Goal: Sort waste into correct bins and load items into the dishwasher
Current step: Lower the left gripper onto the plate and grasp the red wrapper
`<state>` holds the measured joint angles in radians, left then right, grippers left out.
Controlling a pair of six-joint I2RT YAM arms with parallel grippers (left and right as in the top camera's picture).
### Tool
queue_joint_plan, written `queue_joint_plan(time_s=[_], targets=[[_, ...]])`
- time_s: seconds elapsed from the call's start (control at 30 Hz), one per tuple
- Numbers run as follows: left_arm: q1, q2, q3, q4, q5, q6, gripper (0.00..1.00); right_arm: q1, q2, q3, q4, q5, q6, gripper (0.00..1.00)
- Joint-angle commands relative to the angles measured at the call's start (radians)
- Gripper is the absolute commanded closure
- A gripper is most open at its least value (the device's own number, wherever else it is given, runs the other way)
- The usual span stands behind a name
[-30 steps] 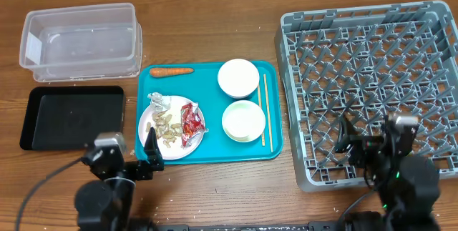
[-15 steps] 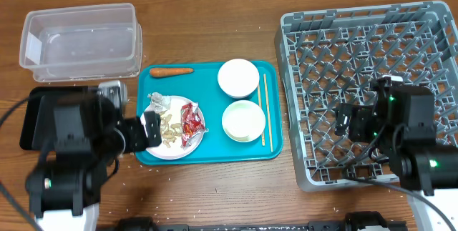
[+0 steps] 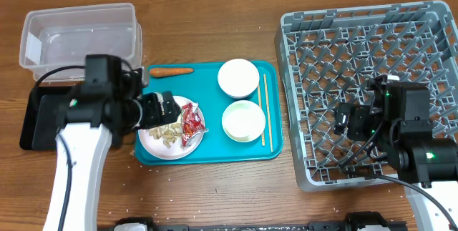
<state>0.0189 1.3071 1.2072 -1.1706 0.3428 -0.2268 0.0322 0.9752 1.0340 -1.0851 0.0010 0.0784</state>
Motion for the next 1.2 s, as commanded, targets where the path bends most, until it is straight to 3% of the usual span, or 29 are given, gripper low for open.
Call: queue_joint_plan(time_s=[0.0, 0.43, 0.63, 0.67, 0.7, 0.77, 0.93, 1.17], targets=[[-0.04, 0.107, 0.018, 0.005, 0.05, -0.033, 0.0, -0.006, -0.004, 0.033, 0.005, 0.006, 0.002, 0.0], [-0.108, 0.431, 0.018, 0.038, 0.018, -0.036, 0.02, -0.006, -0.004, 0.033, 0.005, 0.006, 0.001, 0.0], [-0.124, 0.503, 0.018, 0.061, 0.013, -0.036, 0.14, -0.006, -0.004, 0.033, 0.005, 0.006, 0.001, 0.0], [-0.125, 0.509, 0.018, 0.067, 0.013, -0.036, 0.19, -0.006, -0.004, 0.033, 0.005, 0.006, 0.001, 0.0], [-0.124, 0.512, 0.018, 0.077, 0.012, -0.036, 0.3, -0.006, -0.004, 0.033, 0.005, 0.006, 0.001, 0.0], [-0.125, 0.512, 0.018, 0.092, 0.011, -0.035, 0.38, -0.006, -0.004, 0.033, 0.005, 0.006, 0.001, 0.0], [-0.125, 0.512, 0.018, 0.098, -0.049, -0.036, 0.44, -0.006, -0.004, 0.033, 0.005, 0.006, 0.001, 0.0], [-0.132, 0.512, 0.006, 0.1, -0.089, -0.035, 0.43, -0.006, -0.004, 0.033, 0.005, 0.006, 0.001, 0.0]])
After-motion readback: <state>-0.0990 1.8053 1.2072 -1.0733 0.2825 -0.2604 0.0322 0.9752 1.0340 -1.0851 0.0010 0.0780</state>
